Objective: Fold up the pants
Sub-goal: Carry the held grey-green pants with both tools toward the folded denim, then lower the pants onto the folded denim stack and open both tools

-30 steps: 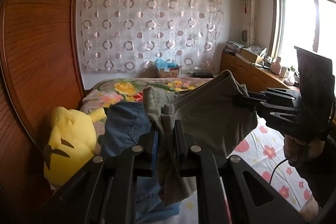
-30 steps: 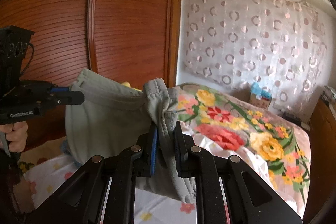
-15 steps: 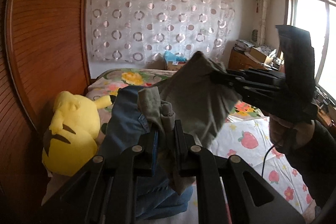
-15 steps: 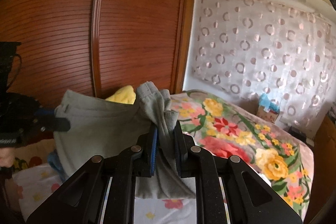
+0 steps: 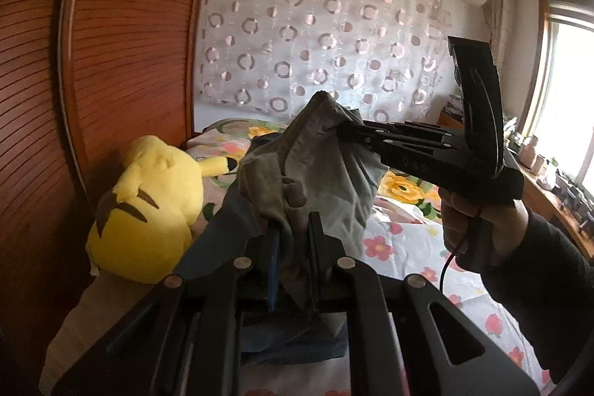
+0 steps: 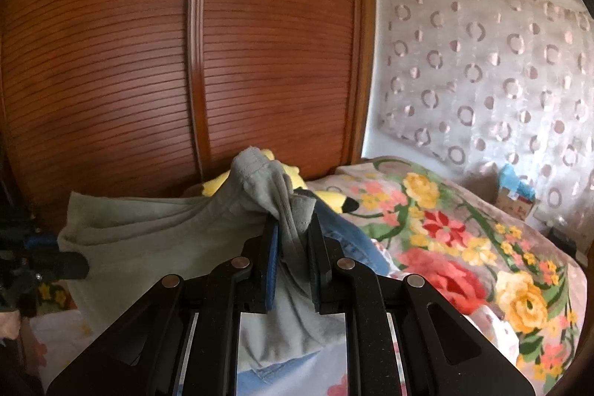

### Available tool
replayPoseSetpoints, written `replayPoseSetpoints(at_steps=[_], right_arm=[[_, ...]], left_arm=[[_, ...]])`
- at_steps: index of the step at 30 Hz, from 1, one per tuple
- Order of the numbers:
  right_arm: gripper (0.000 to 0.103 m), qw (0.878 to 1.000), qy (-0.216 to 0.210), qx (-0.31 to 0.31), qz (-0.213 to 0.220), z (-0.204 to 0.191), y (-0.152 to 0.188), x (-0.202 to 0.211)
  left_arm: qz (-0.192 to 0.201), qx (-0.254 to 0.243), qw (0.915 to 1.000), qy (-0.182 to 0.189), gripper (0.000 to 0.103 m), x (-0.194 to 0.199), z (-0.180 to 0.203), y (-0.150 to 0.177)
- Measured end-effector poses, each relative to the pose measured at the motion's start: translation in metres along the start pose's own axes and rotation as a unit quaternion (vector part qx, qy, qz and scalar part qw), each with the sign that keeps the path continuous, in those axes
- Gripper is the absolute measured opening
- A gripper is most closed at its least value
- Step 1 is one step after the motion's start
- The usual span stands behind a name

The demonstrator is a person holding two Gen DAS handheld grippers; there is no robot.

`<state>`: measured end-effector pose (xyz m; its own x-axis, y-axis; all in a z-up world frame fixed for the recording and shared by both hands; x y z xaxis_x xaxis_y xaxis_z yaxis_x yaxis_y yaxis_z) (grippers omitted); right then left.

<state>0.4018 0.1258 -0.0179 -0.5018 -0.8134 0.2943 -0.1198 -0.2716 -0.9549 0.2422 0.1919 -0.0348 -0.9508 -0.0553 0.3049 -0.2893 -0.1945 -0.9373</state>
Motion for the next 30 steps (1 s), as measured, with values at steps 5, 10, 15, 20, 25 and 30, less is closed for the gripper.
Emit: replayPoseSetpoints(at_steps=[5, 10, 15, 20, 25, 30], right_arm=[[0.012, 1.000, -0.011, 0.003, -0.015, 0.000, 0.002, -0.021], [0.012, 0.999, -0.024, 0.003, -0.027, -0.006, 0.004, -0.039], [0.014, 0.998, -0.026, -0.003, -0.049, -0.009, 0.006, -0.051], [0.029, 0.999, -0.011, -0.004, -0.046, -0.005, 0.000, -0.045], [0.054, 0.999, -0.001, -0.027, -0.040, 0.012, 0.000, -0.032], [0.042, 0.997, -0.039, -0.040, -0.056, 0.014, 0.017, -0.017]], left_arm=[[-0.002, 0.007, 0.9998, -0.021, 0.011, -0.006, -0.010, 0.009], [-0.006, 0.017, 0.9991, -0.038, 0.011, -0.007, -0.023, 0.020], [-0.016, 0.018, 0.9982, -0.056, 0.011, -0.010, -0.030, 0.028], [-0.022, 0.018, 0.9982, -0.052, 0.014, -0.009, -0.029, 0.028], [-0.014, 0.032, 0.9986, -0.040, 0.032, -0.001, -0.033, 0.023], [-0.003, 0.005, 0.9990, -0.045, 0.033, 0.003, -0.026, 0.011]])
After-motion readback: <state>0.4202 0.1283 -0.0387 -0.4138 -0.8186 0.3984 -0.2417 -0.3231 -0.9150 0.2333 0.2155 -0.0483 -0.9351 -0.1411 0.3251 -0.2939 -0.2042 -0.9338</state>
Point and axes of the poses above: each gripper's, at about its wrist camera, not at the fingertips, and x roughly against the way its jaws point, z to its right, y to its underside, the point moved 5 cm from there along -x, roughly the way its jaws point, and after that the axes turned 12 degrees about z, right-handed, at the moved point
